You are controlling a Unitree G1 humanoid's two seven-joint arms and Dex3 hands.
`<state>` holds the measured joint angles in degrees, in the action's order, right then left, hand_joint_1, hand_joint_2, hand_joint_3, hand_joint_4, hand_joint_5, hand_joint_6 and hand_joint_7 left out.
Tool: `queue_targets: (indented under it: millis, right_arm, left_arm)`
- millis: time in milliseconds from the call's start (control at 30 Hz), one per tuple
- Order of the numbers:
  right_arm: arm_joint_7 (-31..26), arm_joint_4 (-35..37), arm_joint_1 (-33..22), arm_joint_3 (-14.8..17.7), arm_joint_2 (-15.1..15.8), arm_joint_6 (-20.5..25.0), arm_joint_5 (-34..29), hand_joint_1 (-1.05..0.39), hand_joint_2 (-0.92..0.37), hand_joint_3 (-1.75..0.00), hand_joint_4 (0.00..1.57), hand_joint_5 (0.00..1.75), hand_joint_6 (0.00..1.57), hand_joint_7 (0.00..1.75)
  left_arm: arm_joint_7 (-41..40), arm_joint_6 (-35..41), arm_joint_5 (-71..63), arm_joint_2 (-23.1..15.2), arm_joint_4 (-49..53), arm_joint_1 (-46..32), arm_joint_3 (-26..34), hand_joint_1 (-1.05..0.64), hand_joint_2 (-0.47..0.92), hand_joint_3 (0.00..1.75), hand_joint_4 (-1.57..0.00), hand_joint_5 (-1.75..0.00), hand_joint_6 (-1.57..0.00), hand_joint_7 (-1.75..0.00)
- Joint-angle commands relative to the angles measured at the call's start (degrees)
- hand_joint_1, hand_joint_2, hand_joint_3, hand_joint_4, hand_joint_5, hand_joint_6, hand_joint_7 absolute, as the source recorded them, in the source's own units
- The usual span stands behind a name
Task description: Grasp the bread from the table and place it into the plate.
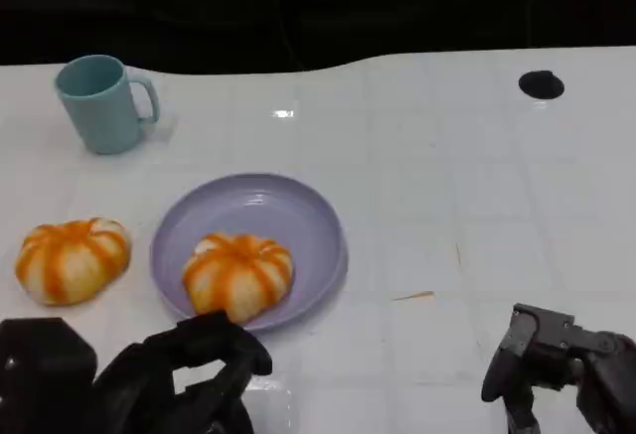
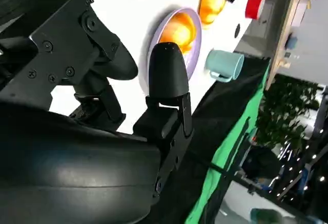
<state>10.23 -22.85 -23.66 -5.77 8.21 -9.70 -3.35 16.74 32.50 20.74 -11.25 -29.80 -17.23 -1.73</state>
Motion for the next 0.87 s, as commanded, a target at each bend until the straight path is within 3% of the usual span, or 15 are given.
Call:
queue_targets:
  millis: [33, 867]
  right_arm:
    - [-1.03, 1.44, 0.23, -0.01, 0.04, -0.13, -1.31, 0.05, -0.4, -1.45, 0.89, 1.75, 0.7, 1.59]
    - [-3.47, 2.36, 1.63, -0.42, -1.09, 2.19, -5.94, 0.08, -0.42, -1.38, 0.91, 1.75, 0.71, 1.6]
  left_arm:
    - [1.06, -0.93, 0.41, -1.22, 0.28, -1.0, 0.95, -0.43, 0.87, 0.59, -0.7, -1.75, -0.65, -1.4]
    - [1.85, -1.21, 0.2, -1.58, 0.98, -0.68, 1.73, -0.41, 0.88, 0.61, -0.7, -1.75, -0.63, -1.42]
